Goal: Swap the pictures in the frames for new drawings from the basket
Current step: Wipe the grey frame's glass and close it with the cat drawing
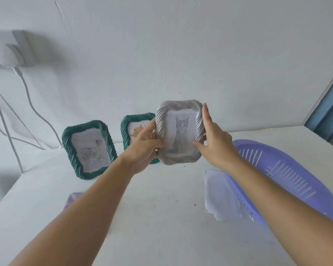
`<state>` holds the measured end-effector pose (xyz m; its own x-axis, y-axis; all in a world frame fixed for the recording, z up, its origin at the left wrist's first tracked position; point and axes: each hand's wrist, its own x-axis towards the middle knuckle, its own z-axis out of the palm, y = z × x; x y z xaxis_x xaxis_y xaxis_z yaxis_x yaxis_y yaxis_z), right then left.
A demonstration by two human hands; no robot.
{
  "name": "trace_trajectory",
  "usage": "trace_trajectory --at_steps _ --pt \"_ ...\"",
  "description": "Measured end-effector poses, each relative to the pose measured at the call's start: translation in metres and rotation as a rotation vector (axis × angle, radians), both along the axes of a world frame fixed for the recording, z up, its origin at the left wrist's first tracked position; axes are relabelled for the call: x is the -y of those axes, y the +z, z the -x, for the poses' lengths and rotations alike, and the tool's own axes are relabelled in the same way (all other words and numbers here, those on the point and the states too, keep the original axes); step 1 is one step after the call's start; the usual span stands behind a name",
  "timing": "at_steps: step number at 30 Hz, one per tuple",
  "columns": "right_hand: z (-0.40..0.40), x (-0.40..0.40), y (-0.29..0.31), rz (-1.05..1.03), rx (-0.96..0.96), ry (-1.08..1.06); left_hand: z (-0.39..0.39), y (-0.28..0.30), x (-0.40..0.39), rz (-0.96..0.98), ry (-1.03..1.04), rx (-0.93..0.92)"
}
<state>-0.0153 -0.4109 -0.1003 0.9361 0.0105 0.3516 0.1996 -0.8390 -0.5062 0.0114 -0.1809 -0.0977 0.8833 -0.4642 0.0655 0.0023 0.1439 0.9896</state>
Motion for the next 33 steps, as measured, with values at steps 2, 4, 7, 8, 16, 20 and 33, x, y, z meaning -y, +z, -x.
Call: trace_trajectory --at_steps 2,4,7,8,16,20,33 --pt "-0.009 0.015 0.006 0.057 -0.027 -0.052 -0.011 0.0 0.015 -0.013 -0.006 0.013" --pt "-0.016 0.028 0.009 0.08 -0.074 -0.088 -0.023 -0.003 0.029 -0.043 -0.002 0.021" --pt "-0.024 0.042 0.01 0.094 -0.134 -0.137 -0.04 -0.011 0.047 -0.159 0.064 0.065" --pt "-0.027 0.046 0.008 0.1 -0.153 -0.148 -0.045 -0.015 0.052 -0.205 0.08 0.11" --pt "-0.053 0.062 -0.019 0.187 -0.177 -0.142 -0.073 -0.041 0.068 -0.342 0.156 0.204" --pt "-0.063 0.062 -0.022 0.193 -0.172 -0.149 -0.083 -0.046 0.075 -0.376 0.191 0.225" --pt "-0.056 0.063 -0.025 0.205 -0.179 -0.078 -0.073 -0.071 0.066 -0.55 0.251 0.317"
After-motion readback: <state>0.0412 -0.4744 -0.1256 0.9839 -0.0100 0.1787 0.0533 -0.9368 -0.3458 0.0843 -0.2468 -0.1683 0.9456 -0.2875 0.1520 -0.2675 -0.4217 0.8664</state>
